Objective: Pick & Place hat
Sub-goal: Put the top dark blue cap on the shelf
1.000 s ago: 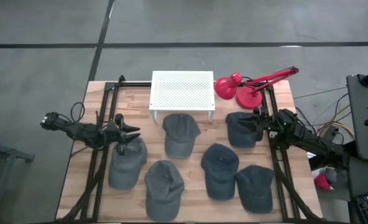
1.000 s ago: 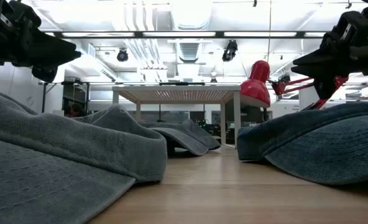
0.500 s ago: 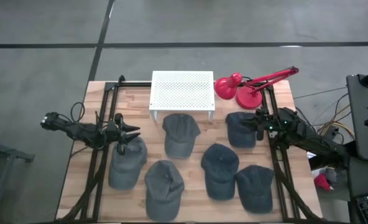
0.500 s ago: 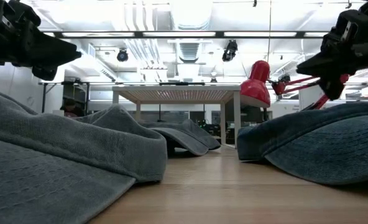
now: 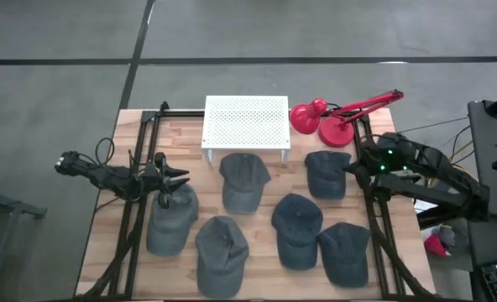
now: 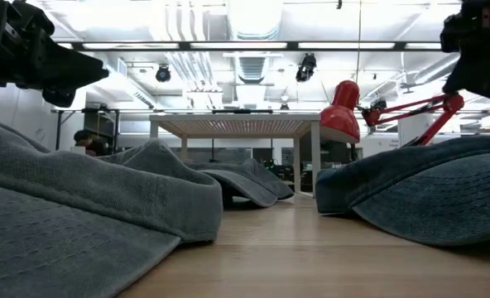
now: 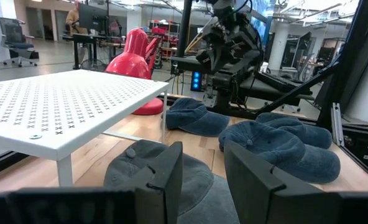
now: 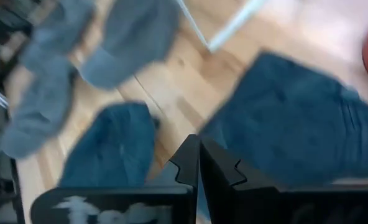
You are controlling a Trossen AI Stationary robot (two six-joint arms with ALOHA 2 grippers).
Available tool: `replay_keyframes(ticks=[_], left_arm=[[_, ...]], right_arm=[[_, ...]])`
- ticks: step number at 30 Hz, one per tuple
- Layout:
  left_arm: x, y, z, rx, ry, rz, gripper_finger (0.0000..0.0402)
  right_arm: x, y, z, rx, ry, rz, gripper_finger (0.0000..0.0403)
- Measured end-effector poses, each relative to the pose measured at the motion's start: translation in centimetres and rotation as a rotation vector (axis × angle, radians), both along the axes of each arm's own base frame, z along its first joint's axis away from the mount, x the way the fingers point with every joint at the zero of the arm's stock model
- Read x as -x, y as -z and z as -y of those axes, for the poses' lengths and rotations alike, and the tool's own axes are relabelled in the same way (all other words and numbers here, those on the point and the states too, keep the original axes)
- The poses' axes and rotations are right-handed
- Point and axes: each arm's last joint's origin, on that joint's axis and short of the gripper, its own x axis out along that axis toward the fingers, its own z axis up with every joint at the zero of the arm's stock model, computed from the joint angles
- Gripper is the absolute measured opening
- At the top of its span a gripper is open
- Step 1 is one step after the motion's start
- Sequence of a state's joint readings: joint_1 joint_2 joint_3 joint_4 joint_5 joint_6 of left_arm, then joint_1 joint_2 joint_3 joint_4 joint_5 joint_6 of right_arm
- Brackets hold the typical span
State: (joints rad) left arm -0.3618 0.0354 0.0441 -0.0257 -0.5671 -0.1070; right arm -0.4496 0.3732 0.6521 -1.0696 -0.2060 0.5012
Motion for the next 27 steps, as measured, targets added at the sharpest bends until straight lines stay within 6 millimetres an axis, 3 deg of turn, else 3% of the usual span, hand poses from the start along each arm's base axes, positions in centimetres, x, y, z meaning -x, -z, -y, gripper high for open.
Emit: replay_keyframes(ticks=[14,27], left_arm=[[0.0,0.0,0.0,0.003,0.0,0.002,0.0122],[0.0,0.0,0.0,0.003,0.0,0.003,0.0122]], right_arm=[[-4.1,0.5,2.0,-0.119,-0.001,-0.271,0.0013],[-5.2,1.4,2.5,-0.192,0.017,-0.36,0.0024]])
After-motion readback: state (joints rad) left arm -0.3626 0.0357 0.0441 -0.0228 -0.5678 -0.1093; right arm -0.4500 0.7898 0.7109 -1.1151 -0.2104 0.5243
